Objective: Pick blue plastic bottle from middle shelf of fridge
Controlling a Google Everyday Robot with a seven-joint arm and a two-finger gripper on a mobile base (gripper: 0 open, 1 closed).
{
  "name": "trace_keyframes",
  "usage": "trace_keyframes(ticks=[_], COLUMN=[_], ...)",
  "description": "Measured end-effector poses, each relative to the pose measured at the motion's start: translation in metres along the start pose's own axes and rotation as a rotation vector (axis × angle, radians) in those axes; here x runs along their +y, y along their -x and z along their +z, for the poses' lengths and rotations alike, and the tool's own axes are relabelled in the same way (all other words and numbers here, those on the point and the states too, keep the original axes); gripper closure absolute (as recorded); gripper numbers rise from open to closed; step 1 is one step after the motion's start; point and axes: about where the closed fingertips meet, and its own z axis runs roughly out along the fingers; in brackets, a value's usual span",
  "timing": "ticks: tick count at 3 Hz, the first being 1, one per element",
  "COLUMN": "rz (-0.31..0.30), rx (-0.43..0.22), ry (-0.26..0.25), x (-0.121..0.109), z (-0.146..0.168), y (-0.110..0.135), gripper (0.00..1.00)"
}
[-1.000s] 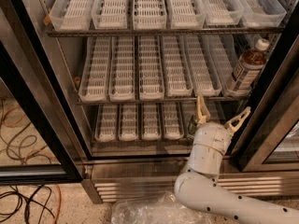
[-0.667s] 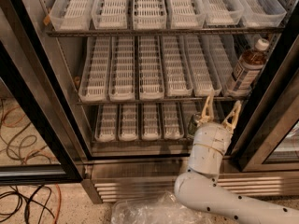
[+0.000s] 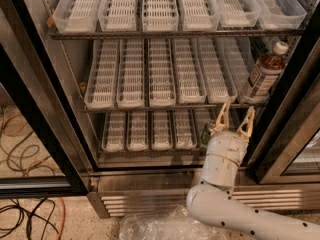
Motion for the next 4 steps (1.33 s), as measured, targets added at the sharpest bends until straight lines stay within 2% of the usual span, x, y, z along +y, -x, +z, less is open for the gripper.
trace_keyframes(ticks=[1, 2, 3, 4], rz=[-0.004, -0.011, -0.017, -0.033], rx=[0.000, -0.002, -0.017, -0.050], ry=[0.005, 0.003, -0.031, -0.106], x=[0.002, 0.005, 0.004, -0.007], z=[0.001, 0.006, 0.019, 0.041], y=[0.000, 0.000, 0.000, 0.002], gripper=[0.41, 0.40, 0.44, 0.45])
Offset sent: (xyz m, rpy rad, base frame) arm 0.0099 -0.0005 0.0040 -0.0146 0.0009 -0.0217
